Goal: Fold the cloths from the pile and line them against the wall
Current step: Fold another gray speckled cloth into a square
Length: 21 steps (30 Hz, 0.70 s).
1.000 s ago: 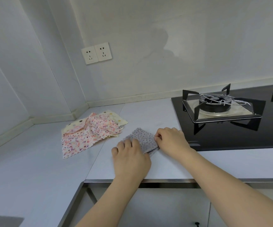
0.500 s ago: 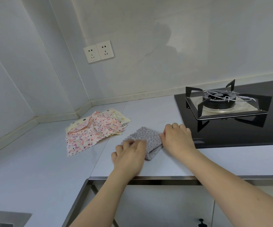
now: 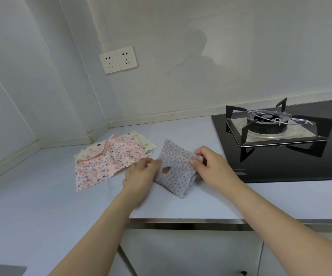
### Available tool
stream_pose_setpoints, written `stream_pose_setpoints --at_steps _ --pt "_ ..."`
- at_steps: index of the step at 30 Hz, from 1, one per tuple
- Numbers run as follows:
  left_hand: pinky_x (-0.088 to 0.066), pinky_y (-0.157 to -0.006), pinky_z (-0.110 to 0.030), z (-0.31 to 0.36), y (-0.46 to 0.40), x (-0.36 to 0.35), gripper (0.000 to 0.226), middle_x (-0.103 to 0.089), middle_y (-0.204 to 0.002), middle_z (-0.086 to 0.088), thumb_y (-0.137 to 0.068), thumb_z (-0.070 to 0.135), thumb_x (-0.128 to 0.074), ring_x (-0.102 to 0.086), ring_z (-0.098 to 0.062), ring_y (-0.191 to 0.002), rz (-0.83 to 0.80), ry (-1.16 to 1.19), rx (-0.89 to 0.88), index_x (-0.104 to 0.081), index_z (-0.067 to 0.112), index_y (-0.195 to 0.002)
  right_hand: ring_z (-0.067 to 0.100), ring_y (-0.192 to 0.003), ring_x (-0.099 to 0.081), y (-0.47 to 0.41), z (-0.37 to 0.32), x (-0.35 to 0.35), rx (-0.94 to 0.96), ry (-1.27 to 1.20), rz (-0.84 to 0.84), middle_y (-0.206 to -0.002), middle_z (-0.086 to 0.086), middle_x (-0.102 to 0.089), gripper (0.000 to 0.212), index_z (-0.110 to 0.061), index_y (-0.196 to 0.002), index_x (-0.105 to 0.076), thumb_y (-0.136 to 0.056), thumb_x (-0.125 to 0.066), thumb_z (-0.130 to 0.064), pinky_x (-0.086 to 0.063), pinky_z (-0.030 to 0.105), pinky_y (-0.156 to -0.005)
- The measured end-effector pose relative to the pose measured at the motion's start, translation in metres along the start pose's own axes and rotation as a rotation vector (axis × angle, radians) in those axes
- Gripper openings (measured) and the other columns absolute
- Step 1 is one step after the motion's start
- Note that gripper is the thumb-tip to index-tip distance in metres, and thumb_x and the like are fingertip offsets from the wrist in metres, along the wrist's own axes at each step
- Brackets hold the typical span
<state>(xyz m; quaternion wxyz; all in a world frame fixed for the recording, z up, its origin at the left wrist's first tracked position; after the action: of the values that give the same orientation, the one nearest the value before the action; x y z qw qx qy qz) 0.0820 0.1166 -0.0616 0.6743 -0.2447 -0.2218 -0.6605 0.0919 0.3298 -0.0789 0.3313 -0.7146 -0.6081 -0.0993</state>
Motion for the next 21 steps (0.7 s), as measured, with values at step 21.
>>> stream_pose_setpoints --at_steps 21 --pt "-0.046 -0.065 -0.023 0.015 -0.045 -0.040 0.026 -0.058 -0.074 0.011 -0.099 0.034 -0.051 -0.056 -0.002 -0.068 0.029 0.460 -0.304 -0.049 0.014 -0.083 0.036 -0.093 -0.060 -0.008 0.006 0.001 -0.045 -0.471 0.075 -0.091 0.021 -0.056 0.052 -0.061 -0.115 -0.036 -0.096 -0.053 -0.016 -0.048 0.048 -0.095"
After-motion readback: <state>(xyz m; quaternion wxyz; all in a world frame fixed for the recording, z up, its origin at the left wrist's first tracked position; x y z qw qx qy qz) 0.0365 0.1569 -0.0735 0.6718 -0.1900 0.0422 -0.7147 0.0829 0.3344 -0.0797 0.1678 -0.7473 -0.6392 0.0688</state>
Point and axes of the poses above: each hand's wrist, its own y-axis away from the middle knuckle, its own x-axis out of the back of the hand, z = x × y, the point moved 2 cm from there along -y, towards the middle knuckle
